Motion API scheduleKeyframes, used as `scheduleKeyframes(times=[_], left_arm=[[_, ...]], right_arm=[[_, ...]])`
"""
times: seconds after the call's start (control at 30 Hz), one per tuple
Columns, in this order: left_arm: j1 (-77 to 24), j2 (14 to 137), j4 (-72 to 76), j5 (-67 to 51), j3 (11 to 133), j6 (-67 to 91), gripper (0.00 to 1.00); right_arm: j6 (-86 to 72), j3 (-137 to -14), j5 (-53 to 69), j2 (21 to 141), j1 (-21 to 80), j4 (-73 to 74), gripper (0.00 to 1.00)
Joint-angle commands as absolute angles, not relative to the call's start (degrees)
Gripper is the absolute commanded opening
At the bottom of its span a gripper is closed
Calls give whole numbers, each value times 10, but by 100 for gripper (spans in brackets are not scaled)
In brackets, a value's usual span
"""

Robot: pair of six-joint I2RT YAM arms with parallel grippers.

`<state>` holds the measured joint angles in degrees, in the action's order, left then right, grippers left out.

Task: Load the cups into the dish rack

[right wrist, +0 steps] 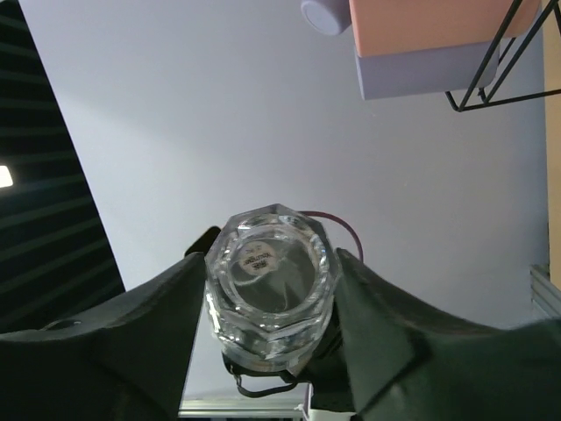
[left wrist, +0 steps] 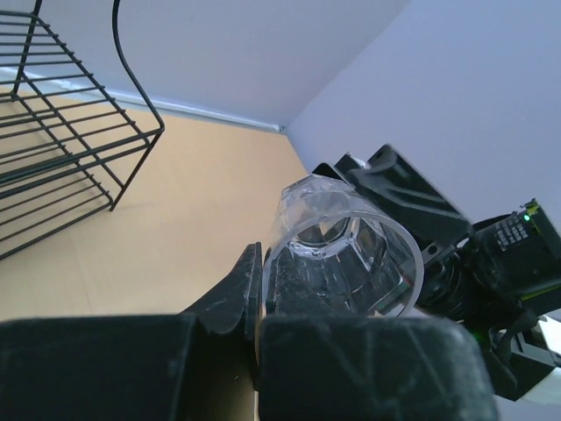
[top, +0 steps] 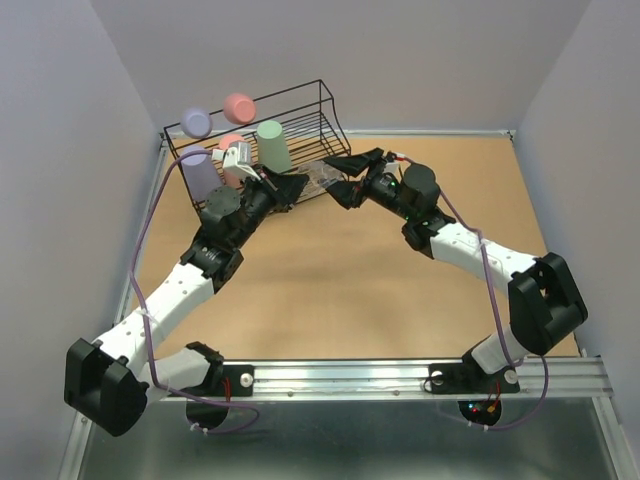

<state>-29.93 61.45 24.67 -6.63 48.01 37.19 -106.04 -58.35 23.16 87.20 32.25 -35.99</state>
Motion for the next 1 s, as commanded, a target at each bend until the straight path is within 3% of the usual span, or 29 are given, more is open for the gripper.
scheduleKeyframes(times=[0.0, 0.07, 0.13, 0.3, 0.33, 0.43, 0.47, 0.53, 0.57, 0.6, 0.8, 0.97], left_arm=[[-314, 614, 294, -42, 498, 372, 0], [-316, 614, 294, -40, 497, 371, 0], [-317, 614, 294, -40, 495, 371, 0], [-317, 606, 283, -40, 494, 368, 1], [-316, 606, 273, -38, 498, 363, 10], [-317, 606, 210, -30, 529, 340, 48], [-316, 606, 178, -27, 543, 334, 66], [-317, 599, 154, -14, 549, 319, 77], [-317, 585, 147, -10, 548, 317, 93], [-316, 578, 139, -4, 540, 316, 99], [-316, 512, 102, 49, 514, 309, 99], [-316, 465, 62, 79, 521, 289, 99]], right_arm=[[-1071, -621, 216, 869, 343, -440, 50], [-1071, -623, 212, 870, 344, -444, 41], [-1068, -628, 210, 871, 345, -446, 26], [-1059, -627, 201, 864, 345, -447, 3], [-1055, -626, 200, 863, 345, -446, 0], [-1045, -630, 197, 865, 340, -445, 0], [-1042, -635, 205, 871, 337, -446, 0], [-1035, -652, 213, 879, 321, -443, 0], [-1031, -660, 222, 884, 314, -441, 0], [-1027, -669, 228, 895, 296, -439, 0], [-940, -779, 284, 957, 234, -367, 0], [-752, -1000, 287, 1051, 211, -144, 1]])
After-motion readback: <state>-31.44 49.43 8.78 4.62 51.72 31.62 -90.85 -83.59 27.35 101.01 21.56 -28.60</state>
